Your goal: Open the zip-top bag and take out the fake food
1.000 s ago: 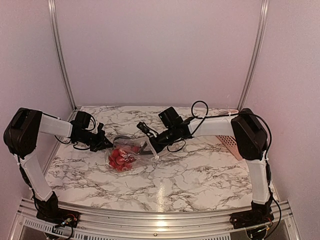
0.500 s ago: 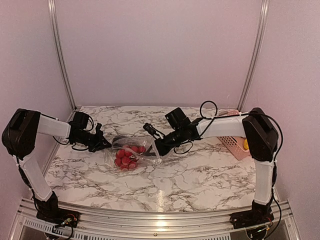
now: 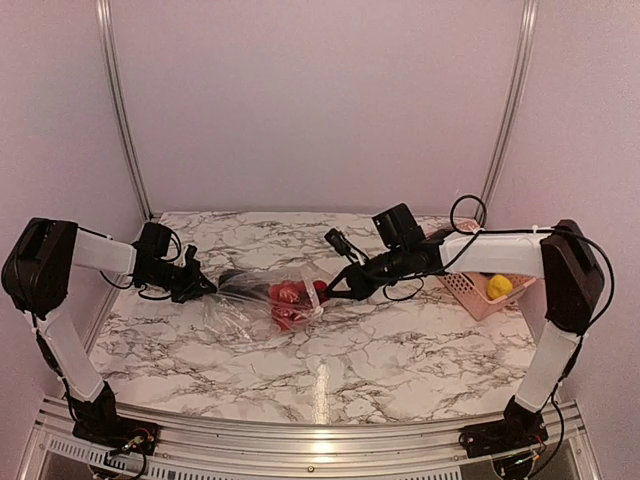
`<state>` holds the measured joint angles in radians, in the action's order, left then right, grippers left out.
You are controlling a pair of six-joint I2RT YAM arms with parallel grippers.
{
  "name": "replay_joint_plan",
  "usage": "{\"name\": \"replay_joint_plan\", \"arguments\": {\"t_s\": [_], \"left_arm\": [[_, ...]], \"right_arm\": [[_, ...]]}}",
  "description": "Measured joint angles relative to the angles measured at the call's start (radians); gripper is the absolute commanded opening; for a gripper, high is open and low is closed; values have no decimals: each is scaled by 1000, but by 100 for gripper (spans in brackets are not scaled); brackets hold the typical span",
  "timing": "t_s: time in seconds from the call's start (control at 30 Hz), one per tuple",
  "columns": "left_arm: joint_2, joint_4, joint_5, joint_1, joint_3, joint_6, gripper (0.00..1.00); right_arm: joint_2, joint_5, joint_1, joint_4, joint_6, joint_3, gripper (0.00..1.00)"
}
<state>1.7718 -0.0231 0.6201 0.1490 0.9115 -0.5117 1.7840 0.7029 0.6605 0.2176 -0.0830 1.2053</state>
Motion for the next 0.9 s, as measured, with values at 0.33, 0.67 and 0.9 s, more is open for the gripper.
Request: {"name": "replay_joint_plan", "arguments": {"t_s": [0.33, 0.67, 0.9], "left_arm": [[0, -5, -1, 0, 1, 2, 0], [0, -5, -8, -1, 2, 4, 0], [0, -6, -9, 0, 4, 4, 0]], "right_arm": [[-160, -77, -83, 50, -22, 0, 0], [-301, -87, -280, 74, -59, -5, 0], [-360, -133, -490, 71, -82, -7, 0]]}}
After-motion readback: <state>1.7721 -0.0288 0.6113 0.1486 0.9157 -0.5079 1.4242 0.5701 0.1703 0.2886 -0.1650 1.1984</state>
